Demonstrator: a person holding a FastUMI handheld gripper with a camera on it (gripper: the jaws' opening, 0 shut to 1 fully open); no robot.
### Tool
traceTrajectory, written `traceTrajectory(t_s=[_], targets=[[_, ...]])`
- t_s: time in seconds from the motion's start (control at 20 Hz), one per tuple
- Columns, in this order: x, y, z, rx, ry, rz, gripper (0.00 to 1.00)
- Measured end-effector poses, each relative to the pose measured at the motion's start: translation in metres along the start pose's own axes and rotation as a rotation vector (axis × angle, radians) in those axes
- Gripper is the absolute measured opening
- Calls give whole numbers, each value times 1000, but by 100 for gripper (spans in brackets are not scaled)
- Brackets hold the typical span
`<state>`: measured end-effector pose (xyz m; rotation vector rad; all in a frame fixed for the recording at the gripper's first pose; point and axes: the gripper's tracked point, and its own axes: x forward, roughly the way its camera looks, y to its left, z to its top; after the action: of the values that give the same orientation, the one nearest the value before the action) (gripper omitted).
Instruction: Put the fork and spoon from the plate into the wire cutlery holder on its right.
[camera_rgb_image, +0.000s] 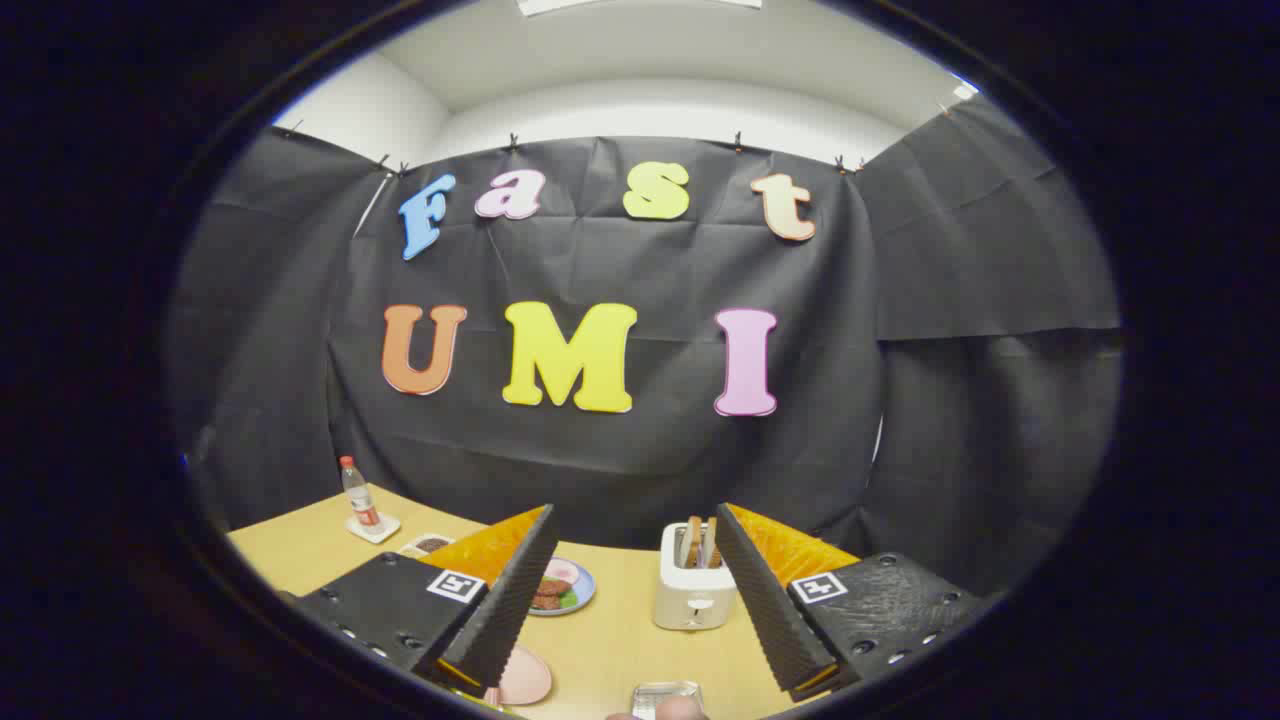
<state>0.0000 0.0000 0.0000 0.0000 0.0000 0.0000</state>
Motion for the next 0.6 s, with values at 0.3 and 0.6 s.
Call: traceTrajectory(t_s=[0.3, 0.6], targets=[[0, 20, -3, -21, 17, 68, 95], [1, 28, -7, -67, 31, 106, 95]])
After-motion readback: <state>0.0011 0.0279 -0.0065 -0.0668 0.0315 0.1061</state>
